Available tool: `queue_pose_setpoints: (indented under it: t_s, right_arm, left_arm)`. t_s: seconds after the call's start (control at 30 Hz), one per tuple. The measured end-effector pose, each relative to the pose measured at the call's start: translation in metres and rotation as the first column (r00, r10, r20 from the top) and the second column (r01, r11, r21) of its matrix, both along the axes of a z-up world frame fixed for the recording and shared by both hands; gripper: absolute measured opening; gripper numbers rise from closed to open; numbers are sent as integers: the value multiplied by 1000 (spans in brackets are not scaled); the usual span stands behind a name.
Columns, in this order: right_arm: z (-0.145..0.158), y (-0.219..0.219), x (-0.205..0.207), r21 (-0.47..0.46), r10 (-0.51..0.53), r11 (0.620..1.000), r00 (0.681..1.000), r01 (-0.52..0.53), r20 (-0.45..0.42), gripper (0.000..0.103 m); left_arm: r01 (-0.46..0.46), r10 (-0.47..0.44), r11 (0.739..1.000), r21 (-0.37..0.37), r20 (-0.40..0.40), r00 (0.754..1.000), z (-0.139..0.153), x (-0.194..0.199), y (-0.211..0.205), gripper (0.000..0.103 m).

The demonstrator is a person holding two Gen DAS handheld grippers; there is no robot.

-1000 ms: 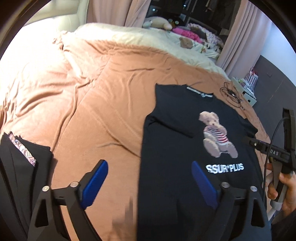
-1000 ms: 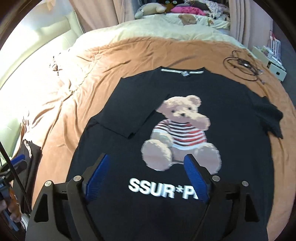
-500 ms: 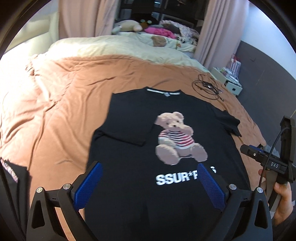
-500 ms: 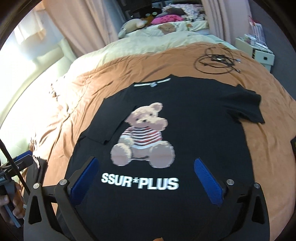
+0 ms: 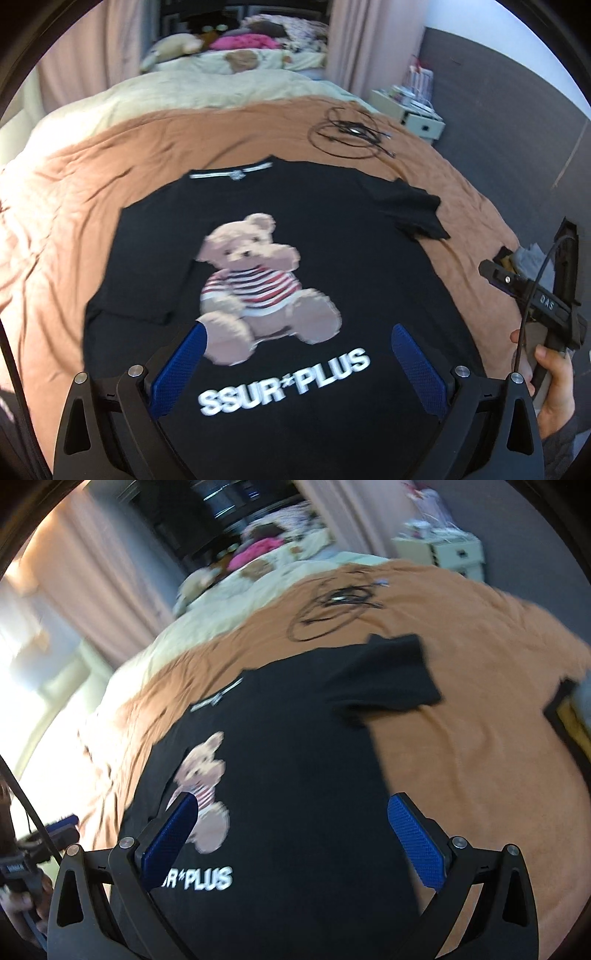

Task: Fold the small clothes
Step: 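Move both tools over the shirt toward its other sleeve side, then grasp the other sleeve side with the right tool while the left tool pins the shirt body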

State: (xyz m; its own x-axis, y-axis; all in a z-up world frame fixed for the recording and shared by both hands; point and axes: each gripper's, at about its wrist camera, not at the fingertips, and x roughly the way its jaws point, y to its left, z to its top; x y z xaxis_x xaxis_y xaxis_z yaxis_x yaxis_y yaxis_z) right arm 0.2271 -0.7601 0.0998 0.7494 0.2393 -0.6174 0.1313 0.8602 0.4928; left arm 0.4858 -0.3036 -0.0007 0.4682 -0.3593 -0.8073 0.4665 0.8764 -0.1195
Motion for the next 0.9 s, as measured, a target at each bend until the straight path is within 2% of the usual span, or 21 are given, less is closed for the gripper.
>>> queue_pose_setpoints:
  t_s: [0.17, 0.23, 0.43, 0.6, 0.7, 0.8, 0.9]
  right_arm:
    - [-25, -40, 5, 64, -75, 995, 997, 74, 17, 96]
    - [-33, -53, 13, 81, -87, 993, 996, 86, 11, 89]
    - [-48, -83, 39, 151, -120, 981, 993, 118, 6, 82]
    - [-57, -104, 65, 175, -128, 976, 992, 127, -2, 71]
    - [-65, -115, 87, 196, -128, 972, 992, 129, -16, 70]
    - [-70, -129, 98, 264, -129, 956, 991, 130, -19, 70]
    - [-77, -138, 114, 283, -136, 950, 991, 134, -15, 70]
  left_arm:
    - [34, -34, 999, 12, -23, 999, -16, 19, -43, 95]
    - [43, -42, 999, 23, -27, 999, -22, 28, -60, 94]
    - [60, -58, 998, 27, -51, 997, -39, 55, -98, 77]
    - [62, -59, 998, 33, -75, 995, -57, 78, -125, 63]
    - [60, -56, 997, 44, -92, 994, -72, 94, -140, 54]
    - [57, -54, 998, 17, -120, 991, -87, 112, -155, 48]
    - [60, -57, 998, 13, -150, 987, -100, 128, -167, 41]
